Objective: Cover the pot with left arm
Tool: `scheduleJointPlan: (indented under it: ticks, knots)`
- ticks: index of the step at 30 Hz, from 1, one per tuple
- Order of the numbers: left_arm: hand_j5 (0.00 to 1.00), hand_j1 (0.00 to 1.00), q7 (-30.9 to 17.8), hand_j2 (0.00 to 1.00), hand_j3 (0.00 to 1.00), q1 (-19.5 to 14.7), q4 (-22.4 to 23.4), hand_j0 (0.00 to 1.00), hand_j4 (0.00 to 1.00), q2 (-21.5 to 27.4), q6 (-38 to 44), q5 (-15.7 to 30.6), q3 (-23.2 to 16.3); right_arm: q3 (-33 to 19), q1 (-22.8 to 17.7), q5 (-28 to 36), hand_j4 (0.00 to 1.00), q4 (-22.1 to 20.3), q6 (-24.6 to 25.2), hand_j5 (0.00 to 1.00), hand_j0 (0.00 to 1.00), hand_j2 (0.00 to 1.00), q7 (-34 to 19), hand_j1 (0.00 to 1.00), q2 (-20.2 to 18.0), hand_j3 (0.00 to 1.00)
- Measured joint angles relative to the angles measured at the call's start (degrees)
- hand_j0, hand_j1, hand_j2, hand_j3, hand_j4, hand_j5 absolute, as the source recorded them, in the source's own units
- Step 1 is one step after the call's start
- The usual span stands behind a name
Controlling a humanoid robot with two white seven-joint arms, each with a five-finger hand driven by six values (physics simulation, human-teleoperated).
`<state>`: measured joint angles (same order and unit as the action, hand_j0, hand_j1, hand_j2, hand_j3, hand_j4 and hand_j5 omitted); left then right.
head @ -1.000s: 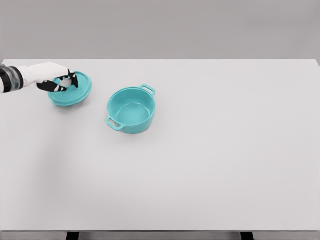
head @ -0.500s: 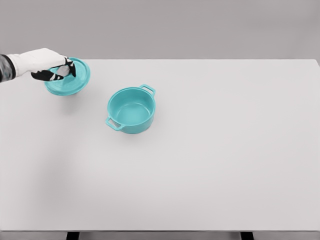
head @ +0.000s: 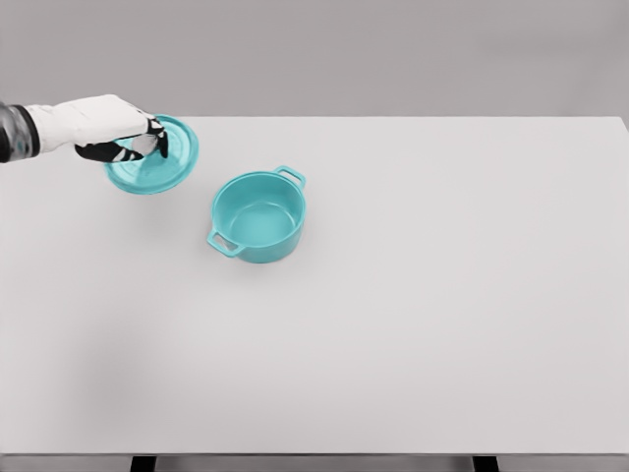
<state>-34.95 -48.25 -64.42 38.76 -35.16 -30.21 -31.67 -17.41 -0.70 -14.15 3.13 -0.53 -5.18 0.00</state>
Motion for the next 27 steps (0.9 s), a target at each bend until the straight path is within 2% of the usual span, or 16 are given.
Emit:
scheduleJointPlan:
  ticks: [9, 27]
  knots:
    - [0.52, 0.52, 0.1, 0.52, 0.52, -0.1, -4.7, 0.52, 0.52, 1.0, 0.0, 2.4, -2.6, 0.0, 0.0, 0.0, 1.00, 0.0, 0.0, 1.00, 1.00, 1.00, 0.0, 1.00, 0.0, 1.00]
    - [0.52, 0.52, 5.6, 0.52, 0.52, -0.1, -10.3, 0.52, 0.52, 0.6, 0.0, 2.7, -8.3, 0.0, 0.0, 0.0, 1.00, 0.0, 0.0, 1.00, 1.00, 1.00, 0.0, 1.00, 0.0, 1.00]
